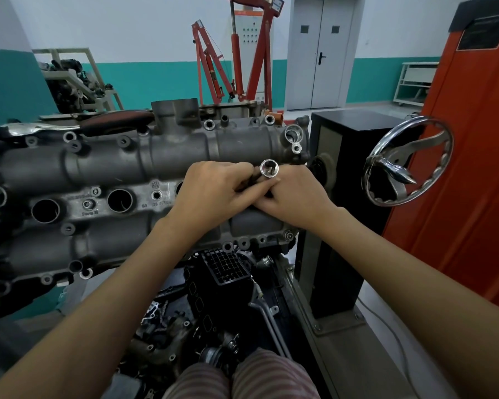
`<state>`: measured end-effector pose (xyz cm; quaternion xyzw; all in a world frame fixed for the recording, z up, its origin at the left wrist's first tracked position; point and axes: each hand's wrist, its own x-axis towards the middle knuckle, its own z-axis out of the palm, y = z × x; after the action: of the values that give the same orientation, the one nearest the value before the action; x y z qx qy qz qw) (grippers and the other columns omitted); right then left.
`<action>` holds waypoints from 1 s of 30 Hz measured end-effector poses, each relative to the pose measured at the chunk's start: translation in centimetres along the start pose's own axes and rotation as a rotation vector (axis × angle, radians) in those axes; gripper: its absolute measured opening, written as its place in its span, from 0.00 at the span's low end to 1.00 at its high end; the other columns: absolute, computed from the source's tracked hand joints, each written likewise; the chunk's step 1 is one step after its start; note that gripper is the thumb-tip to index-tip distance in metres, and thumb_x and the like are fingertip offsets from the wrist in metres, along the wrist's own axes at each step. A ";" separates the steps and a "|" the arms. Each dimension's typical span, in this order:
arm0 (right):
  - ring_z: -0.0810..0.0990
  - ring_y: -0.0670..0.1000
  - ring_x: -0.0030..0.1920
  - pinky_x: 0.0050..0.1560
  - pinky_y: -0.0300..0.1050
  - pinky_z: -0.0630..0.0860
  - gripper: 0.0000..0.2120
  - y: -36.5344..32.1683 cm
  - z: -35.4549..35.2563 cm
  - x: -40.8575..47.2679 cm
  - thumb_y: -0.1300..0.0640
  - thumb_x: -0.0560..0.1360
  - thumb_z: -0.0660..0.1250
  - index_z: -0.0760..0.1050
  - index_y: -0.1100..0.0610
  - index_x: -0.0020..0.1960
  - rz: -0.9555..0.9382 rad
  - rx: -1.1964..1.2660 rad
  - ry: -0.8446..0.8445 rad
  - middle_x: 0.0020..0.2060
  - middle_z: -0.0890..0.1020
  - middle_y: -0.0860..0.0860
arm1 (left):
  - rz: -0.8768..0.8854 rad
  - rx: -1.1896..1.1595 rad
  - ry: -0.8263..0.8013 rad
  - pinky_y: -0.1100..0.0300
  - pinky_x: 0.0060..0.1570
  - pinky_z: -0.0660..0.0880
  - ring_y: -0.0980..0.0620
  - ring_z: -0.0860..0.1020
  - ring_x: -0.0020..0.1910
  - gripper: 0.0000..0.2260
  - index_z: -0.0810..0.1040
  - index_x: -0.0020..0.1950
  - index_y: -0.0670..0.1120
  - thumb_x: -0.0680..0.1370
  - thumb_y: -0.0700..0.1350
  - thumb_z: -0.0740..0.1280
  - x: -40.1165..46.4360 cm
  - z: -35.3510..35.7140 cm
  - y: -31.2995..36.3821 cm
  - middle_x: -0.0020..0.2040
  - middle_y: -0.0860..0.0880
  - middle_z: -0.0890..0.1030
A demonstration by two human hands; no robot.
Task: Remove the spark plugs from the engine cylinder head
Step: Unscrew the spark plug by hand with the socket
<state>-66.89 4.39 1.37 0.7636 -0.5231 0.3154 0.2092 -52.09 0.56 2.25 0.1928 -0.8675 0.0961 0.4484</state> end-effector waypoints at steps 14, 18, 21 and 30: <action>0.77 0.53 0.29 0.26 0.38 0.59 0.22 -0.1 -0.3 0.0 0.43 0.71 0.53 0.78 0.58 0.40 -0.010 0.021 0.005 0.28 0.79 0.52 | 0.029 0.044 0.040 0.51 0.23 0.71 0.46 0.74 0.24 0.22 0.77 0.32 0.38 0.76 0.54 0.60 0.0 0.1 -0.2 0.25 0.46 0.76; 0.79 0.54 0.34 0.30 0.42 0.68 0.24 0.0 -0.1 0.0 0.43 0.71 0.50 0.79 0.57 0.45 -0.001 0.006 -0.018 0.33 0.81 0.53 | 0.003 0.033 -0.002 0.49 0.26 0.71 0.47 0.75 0.26 0.26 0.80 0.34 0.39 0.77 0.59 0.58 0.0 0.1 -0.3 0.26 0.46 0.77; 0.79 0.53 0.34 0.30 0.41 0.66 0.23 -0.1 -0.3 0.1 0.44 0.71 0.52 0.78 0.58 0.48 -0.022 0.033 -0.031 0.34 0.81 0.52 | 0.009 0.012 0.004 0.49 0.27 0.71 0.48 0.76 0.28 0.24 0.79 0.36 0.39 0.76 0.57 0.58 0.0 0.0 -0.1 0.28 0.47 0.77; 0.78 0.51 0.35 0.30 0.43 0.69 0.25 -0.1 -0.2 0.2 0.41 0.69 0.50 0.73 0.60 0.47 0.000 0.026 -0.039 0.35 0.79 0.50 | 0.054 -0.015 0.045 0.58 0.23 0.67 0.49 0.71 0.26 0.12 0.69 0.34 0.44 0.75 0.49 0.61 0.2 -0.3 0.6 0.30 0.54 0.69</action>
<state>-66.78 4.45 1.68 0.7722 -0.5230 0.3073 0.1890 -52.16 1.16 2.58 0.1635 -0.8628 0.1060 0.4665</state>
